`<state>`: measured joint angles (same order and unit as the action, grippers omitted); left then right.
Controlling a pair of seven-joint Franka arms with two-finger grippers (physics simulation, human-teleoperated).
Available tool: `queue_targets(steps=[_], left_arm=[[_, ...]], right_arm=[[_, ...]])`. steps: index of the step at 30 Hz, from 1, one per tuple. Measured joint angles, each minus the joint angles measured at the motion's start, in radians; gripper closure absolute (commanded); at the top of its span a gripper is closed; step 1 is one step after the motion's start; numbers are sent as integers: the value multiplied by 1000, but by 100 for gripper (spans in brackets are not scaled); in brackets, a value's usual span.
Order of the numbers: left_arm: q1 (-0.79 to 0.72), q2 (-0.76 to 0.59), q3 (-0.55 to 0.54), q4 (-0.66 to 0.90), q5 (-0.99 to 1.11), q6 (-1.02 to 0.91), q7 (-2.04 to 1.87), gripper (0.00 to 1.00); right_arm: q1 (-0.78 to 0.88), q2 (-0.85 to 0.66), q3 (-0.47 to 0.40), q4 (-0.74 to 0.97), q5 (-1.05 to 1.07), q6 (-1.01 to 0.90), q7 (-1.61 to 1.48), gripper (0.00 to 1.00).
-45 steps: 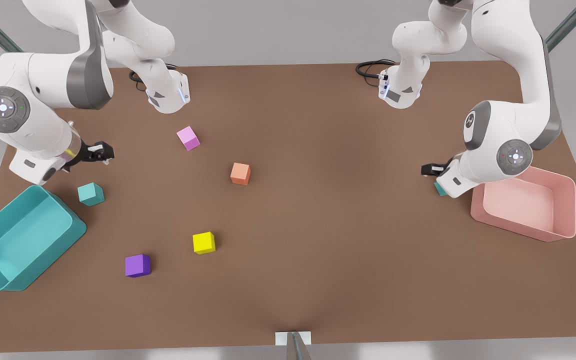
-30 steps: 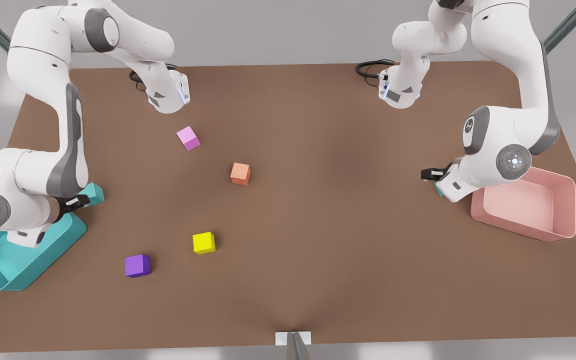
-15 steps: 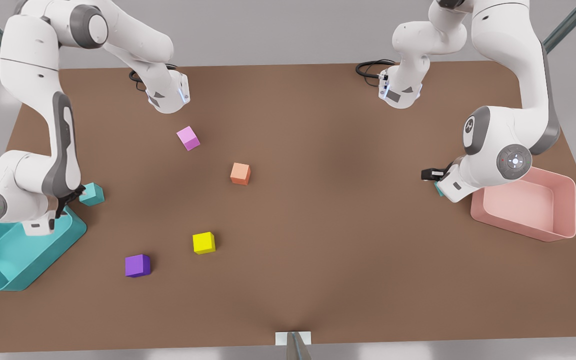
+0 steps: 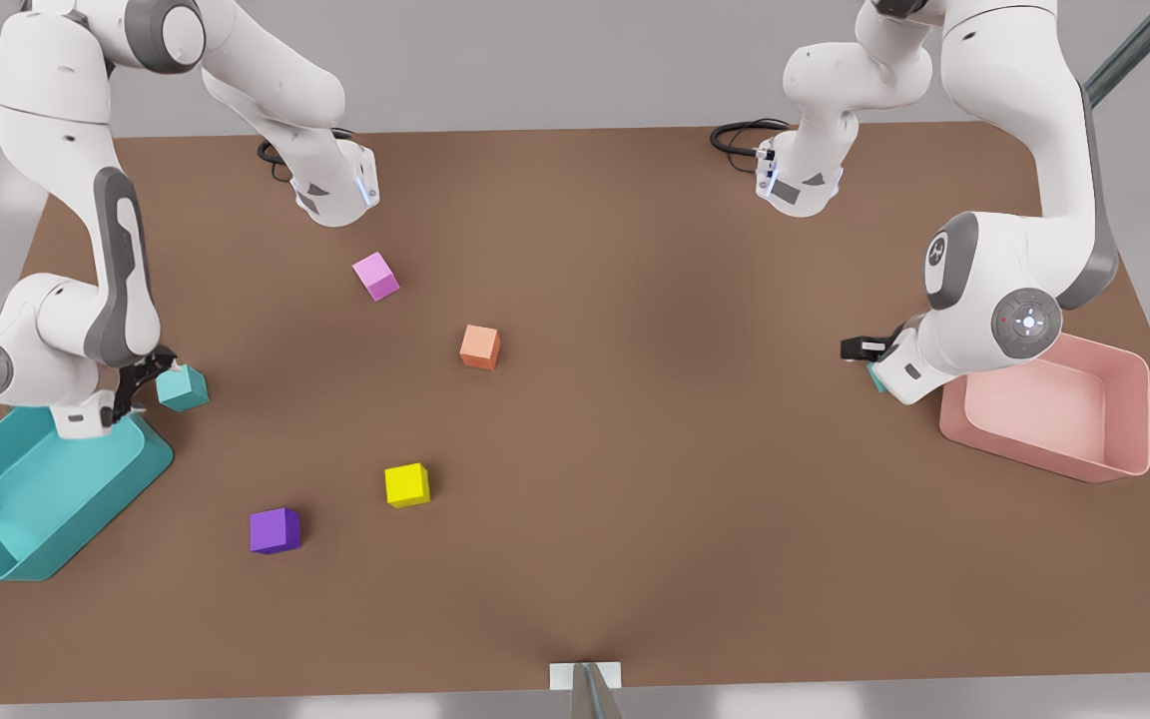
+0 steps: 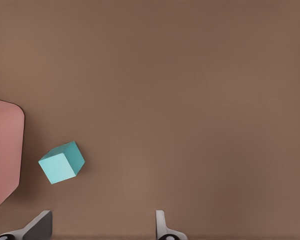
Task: Stack the two blue cubes on top of each other
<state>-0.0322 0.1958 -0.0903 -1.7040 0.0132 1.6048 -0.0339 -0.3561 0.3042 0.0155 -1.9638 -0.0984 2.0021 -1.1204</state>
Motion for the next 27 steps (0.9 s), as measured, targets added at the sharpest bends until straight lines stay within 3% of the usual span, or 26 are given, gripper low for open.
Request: queue_targets(steps=[15, 27], left_arm=[[0, 4, 0, 0, 0, -1, -1, 0], [0, 4, 0, -1, 0, -2, -2, 0]], right_arm=[[-69, 7, 0, -163, 73, 238, 181, 0], [-93, 65, 0, -162, 98, 344, 268, 0]])
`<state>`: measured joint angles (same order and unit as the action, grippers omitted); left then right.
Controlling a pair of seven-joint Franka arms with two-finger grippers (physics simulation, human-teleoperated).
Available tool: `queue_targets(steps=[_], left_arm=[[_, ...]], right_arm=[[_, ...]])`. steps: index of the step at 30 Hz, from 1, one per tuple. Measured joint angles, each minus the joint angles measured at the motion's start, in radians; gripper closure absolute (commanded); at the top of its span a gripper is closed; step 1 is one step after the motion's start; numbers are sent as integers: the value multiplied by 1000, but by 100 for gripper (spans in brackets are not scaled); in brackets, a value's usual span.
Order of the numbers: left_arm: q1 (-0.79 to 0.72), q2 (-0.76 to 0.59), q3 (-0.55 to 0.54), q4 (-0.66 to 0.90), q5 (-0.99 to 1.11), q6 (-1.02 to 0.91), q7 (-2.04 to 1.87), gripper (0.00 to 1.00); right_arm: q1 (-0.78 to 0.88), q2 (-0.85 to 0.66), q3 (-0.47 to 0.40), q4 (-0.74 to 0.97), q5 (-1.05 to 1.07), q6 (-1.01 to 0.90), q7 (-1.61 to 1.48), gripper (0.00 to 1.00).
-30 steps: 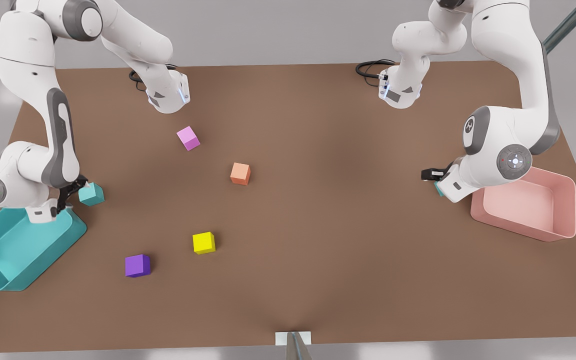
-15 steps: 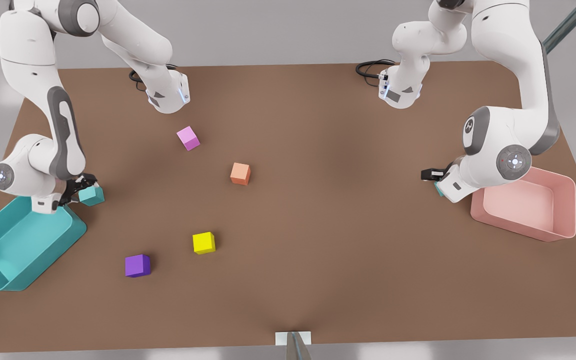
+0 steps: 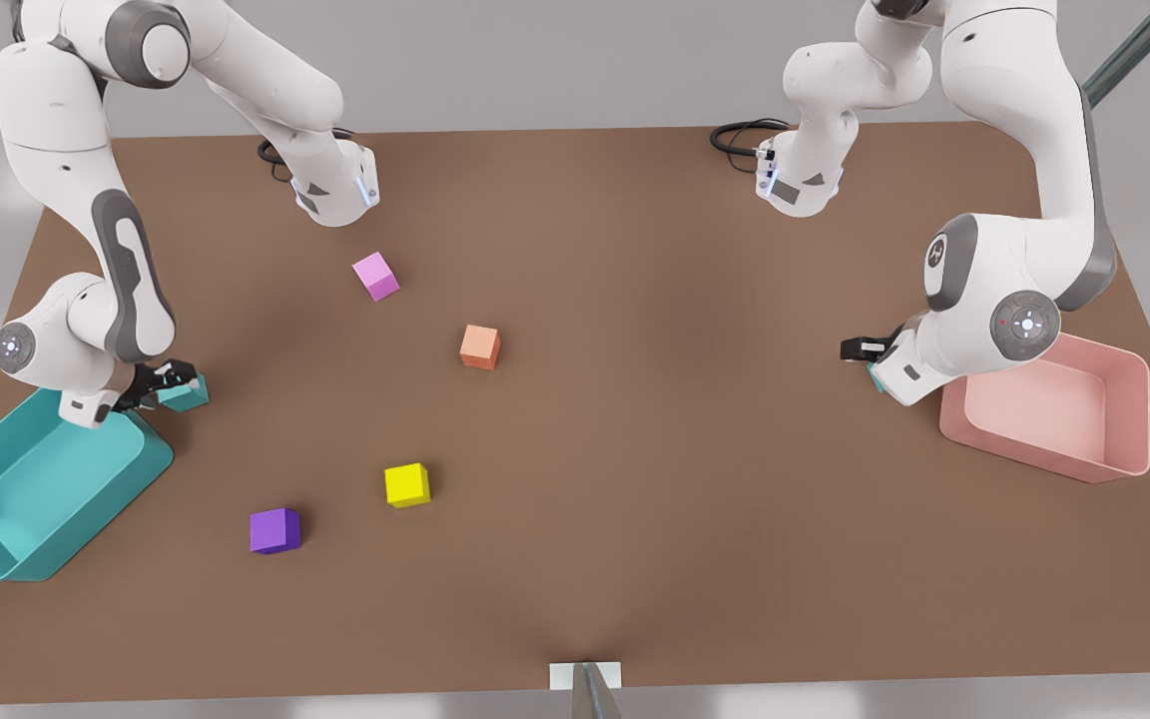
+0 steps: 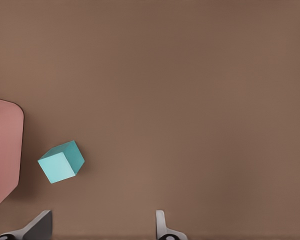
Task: Stack the two blue cubes on top of each other
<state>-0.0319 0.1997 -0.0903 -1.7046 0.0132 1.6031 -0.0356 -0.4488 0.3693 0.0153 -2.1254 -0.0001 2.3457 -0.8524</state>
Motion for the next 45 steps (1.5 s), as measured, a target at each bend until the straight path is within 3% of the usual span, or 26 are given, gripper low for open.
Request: queue_targets(steps=[45], left_arm=[[1, -1, -1, 0, 0, -34, -2, 0]], right_arm=[[-78, -17, 9, 8, 5, -76, -46, 0]])
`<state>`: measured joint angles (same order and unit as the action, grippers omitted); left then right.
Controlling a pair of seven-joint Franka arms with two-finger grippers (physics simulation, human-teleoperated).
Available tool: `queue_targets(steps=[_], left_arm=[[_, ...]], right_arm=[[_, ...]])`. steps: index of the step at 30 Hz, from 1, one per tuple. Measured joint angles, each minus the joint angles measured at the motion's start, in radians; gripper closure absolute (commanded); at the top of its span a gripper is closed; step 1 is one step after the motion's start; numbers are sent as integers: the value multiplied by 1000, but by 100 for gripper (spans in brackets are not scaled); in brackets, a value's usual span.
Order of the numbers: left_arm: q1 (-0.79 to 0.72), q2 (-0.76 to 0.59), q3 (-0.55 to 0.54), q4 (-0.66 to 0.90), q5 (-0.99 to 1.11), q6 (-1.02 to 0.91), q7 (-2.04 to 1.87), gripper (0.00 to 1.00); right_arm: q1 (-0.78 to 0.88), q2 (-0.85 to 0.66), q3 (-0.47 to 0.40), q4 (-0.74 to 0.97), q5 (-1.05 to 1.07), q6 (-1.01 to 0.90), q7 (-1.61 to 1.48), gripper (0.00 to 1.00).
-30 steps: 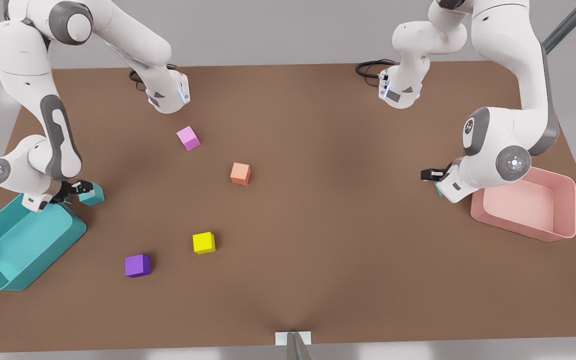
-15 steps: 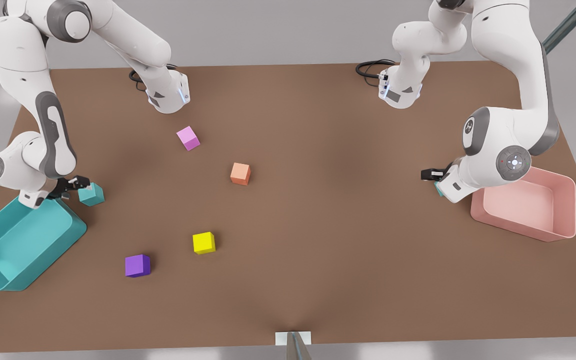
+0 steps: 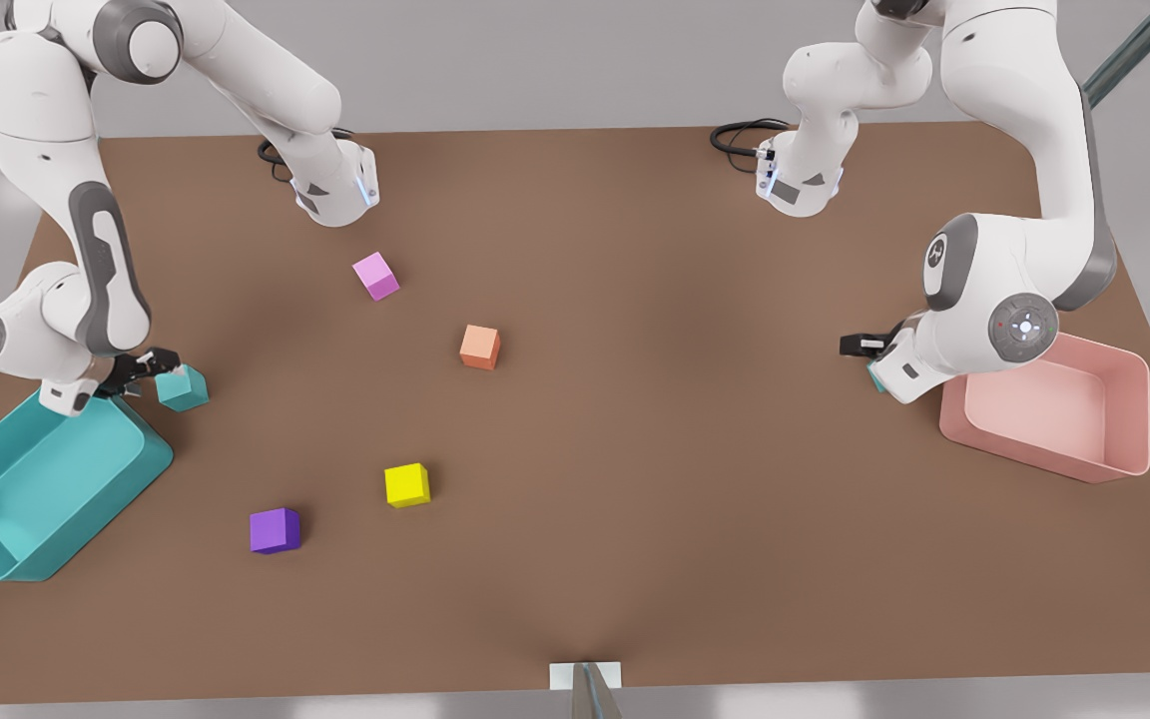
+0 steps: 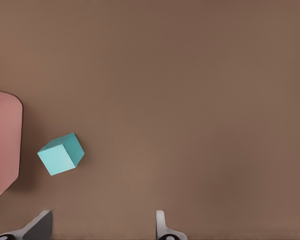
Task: Stack the two blue cubes on top of each other
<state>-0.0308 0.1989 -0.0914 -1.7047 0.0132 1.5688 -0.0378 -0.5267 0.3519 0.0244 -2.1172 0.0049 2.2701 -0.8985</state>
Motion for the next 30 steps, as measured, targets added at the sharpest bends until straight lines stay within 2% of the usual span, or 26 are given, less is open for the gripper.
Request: queue_targets(steps=[11, 30], left_arm=[[0, 0, 0, 0, 0, -8, 0, 0], [0, 0, 0, 0, 0, -10, 0, 0]], right_arm=[[0, -40, 0, -34, 1, -37, -59, 0], [-4, 20, 0, -55, 26, 4, -112, 0]])
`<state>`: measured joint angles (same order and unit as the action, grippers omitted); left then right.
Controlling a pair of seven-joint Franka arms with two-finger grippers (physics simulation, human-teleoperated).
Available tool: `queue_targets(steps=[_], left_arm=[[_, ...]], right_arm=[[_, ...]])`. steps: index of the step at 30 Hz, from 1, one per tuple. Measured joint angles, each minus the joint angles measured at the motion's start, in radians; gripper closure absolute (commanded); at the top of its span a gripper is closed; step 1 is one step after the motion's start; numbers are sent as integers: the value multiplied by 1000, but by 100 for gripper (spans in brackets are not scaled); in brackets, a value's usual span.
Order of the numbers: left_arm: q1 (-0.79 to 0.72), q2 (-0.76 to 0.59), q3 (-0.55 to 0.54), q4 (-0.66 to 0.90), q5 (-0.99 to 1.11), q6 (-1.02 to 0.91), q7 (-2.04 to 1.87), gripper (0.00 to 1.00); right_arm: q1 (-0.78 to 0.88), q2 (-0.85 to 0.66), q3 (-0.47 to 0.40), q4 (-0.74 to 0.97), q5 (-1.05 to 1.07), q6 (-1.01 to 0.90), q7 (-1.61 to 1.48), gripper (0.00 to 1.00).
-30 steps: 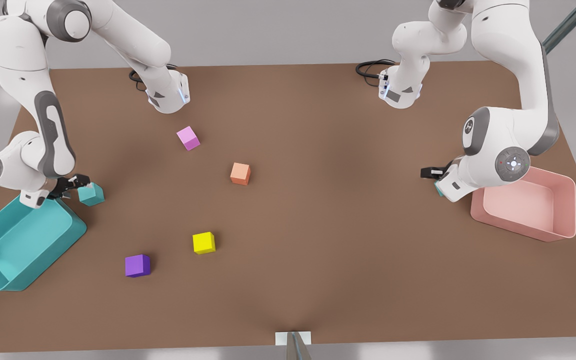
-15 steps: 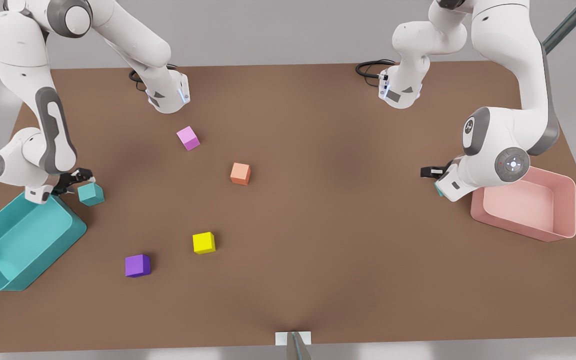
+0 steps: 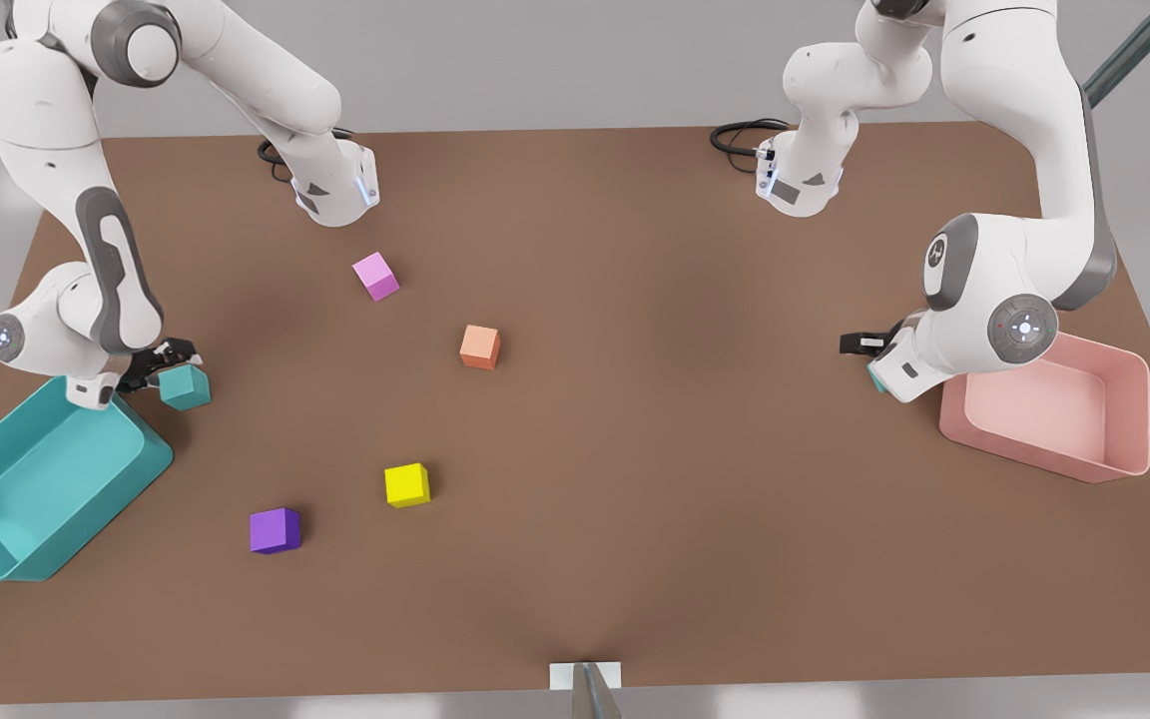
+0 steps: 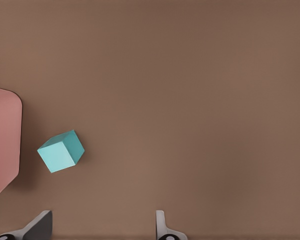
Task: Stack the two blue cubes on top of each other
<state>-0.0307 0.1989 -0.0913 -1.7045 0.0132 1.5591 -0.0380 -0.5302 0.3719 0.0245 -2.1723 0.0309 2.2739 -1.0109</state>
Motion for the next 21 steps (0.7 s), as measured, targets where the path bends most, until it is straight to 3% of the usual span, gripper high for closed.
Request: queue_targets(steps=[21], left_arm=[[-5, 0, 0, 0, 1, 0, 0, 0]], right_arm=[[20, 0, 27, -91, 148, 115, -25, 0]])
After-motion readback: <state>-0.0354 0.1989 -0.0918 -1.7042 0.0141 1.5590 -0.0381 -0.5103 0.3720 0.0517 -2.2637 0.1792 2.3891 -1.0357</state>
